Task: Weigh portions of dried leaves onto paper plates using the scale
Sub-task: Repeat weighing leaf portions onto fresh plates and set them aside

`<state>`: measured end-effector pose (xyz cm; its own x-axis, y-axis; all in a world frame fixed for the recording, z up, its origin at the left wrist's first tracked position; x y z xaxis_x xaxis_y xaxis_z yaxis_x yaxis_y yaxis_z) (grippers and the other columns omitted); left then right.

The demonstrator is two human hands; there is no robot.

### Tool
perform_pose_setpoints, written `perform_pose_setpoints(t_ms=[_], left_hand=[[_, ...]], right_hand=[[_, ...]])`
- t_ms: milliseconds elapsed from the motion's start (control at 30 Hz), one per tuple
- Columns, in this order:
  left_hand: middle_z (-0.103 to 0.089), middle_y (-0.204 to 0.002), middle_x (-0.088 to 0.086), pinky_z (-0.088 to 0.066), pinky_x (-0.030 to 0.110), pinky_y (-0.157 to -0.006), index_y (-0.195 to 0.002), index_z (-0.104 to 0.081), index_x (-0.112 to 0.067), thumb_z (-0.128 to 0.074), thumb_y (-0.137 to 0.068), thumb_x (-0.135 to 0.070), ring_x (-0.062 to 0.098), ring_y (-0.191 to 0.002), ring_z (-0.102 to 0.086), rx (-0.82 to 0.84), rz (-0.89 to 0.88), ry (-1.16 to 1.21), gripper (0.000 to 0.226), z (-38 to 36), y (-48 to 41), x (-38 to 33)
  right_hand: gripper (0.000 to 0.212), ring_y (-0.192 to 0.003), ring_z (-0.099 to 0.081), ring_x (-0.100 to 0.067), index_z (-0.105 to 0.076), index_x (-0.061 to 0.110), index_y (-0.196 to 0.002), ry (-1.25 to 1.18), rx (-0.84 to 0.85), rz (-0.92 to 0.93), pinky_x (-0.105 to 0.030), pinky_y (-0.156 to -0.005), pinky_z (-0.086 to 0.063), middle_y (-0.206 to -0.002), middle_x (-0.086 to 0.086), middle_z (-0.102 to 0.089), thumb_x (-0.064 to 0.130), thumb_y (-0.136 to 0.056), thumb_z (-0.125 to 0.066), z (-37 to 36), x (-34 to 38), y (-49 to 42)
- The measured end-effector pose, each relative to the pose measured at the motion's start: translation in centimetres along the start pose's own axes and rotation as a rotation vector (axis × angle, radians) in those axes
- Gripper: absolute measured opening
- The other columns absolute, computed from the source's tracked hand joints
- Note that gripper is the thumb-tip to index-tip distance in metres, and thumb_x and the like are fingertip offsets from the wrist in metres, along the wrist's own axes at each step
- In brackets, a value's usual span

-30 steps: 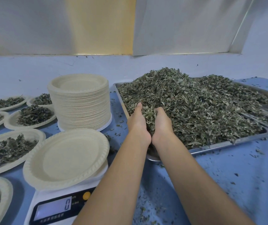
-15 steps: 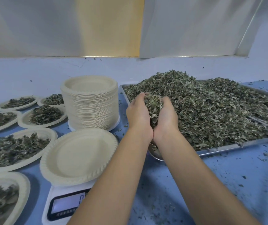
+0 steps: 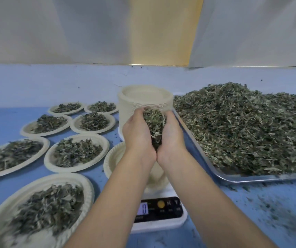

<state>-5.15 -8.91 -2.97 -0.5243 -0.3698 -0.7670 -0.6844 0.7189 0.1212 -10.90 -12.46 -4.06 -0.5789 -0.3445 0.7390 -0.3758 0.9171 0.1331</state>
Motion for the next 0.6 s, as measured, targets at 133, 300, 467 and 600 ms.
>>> perform_pose_setpoints(t_ms=[133,300,467,600], left_hand=[[-0.062,-0.059,0.000,-0.049,0.029,-0.060,-0.066,-0.063,-0.016,-0.053,-0.084,-0.017,0.020,-0.059,-0.061,-0.012,0.032,-0.035,0.021,1.9,-0.7,0.4],[-0.058,-0.065,-0.001,-0.046,0.029,-0.062,-0.063,-0.058,-0.019,-0.047,-0.084,-0.020,0.021,-0.064,-0.058,-0.023,0.110,-0.072,0.023,3.2,-1.2,0.9],[-0.069,-0.090,0.003,-0.053,0.033,-0.069,-0.077,-0.068,-0.023,-0.049,-0.087,-0.020,0.023,-0.082,-0.066,-0.035,0.054,-0.122,0.022,3.6,-1.5,0.3],[-0.070,-0.098,0.005,-0.056,0.040,-0.076,-0.078,-0.071,-0.025,-0.050,-0.085,-0.019,0.026,-0.090,-0.067,-0.050,0.047,-0.140,0.023,3.8,-1.6,0.0]], right_hand=[[0.021,-0.068,-0.062,-0.020,-0.066,0.017,-0.069,0.210,-0.011,0.021,-0.031,-0.063,-0.048,-0.071,-0.002,-0.063,0.022,-0.086,-0.055,0.5,-1.1,0.0],[0.026,-0.069,-0.064,-0.017,-0.071,0.014,-0.082,0.564,0.066,0.077,-0.027,-0.059,-0.047,-0.075,-0.002,-0.067,0.027,-0.089,-0.050,0.4,-0.8,0.1],[0.038,-0.075,-0.051,-0.019,-0.055,-0.002,-0.089,0.918,0.127,0.184,-0.033,-0.066,-0.037,-0.080,-0.007,-0.053,0.033,-0.093,-0.039,0.0,-0.1,0.3],[0.040,-0.074,-0.046,-0.020,-0.053,-0.002,-0.081,1.053,0.173,0.277,-0.034,-0.067,-0.034,-0.077,-0.009,-0.049,0.032,-0.094,-0.036,-0.5,0.3,0.6]])
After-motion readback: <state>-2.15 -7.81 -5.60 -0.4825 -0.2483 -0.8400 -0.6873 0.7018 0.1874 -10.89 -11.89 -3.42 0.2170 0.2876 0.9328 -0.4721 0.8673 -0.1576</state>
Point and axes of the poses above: each hand's wrist, its own y-axis away from the middle knuckle, its own z-axis out of the back of the hand, x = y × z, the point moved 7 cm from there along -y, towards the middle knuckle
